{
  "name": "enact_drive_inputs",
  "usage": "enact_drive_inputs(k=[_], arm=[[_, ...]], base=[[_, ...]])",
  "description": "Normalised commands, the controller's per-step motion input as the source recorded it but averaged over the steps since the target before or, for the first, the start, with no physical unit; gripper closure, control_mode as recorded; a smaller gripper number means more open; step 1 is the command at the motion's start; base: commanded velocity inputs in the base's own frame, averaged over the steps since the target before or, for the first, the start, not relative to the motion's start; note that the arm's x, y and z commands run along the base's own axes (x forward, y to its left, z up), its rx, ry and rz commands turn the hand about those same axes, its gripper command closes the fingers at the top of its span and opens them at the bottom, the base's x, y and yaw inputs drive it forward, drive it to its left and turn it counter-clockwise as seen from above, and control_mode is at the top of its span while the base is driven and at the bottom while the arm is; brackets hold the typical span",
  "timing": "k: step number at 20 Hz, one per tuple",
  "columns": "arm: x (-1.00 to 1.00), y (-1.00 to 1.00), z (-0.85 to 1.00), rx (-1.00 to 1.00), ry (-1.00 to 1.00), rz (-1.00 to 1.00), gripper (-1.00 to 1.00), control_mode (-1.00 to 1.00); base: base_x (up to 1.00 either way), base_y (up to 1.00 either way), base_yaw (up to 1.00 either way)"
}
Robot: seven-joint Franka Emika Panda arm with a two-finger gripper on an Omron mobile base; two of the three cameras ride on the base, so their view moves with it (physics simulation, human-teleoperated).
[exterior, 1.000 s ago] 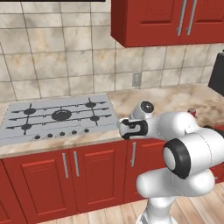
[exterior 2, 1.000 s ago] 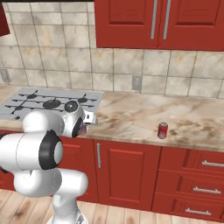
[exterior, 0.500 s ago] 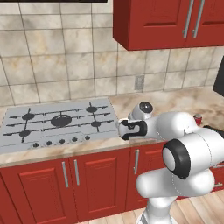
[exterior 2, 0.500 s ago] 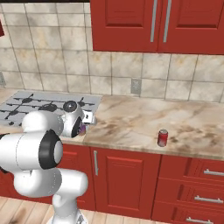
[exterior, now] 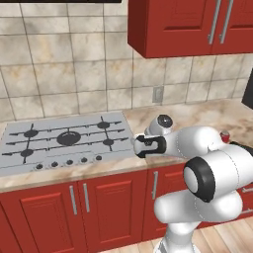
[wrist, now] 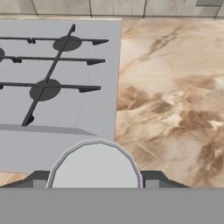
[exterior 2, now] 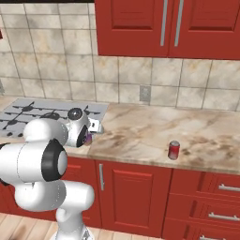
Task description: Four empty soda cans are scattered around the kitchen. Gather all the cans and cluster them next to the stove for recycling.
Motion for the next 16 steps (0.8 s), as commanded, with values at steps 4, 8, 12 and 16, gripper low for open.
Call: enact_drive_inputs(k=[4,8,12,16], arm=[[0.00,0.00,0.00,0.00,0.00,0.00,1.00,1.00],[0.00,0.00,0.00,0.00,0.00,0.00,1.00,1.00],[0.00,0.00,0.00,0.00,0.00,0.00,1.00,1.00],[0.00,0.00,0.00,0.00,0.00,0.00,1.00,1.00]], base=[[0.28,-0.16,0.00],[0.31,-0.18,0.00],[0.28,-0.17,0.00],[0.29,-0.17,0.00]])
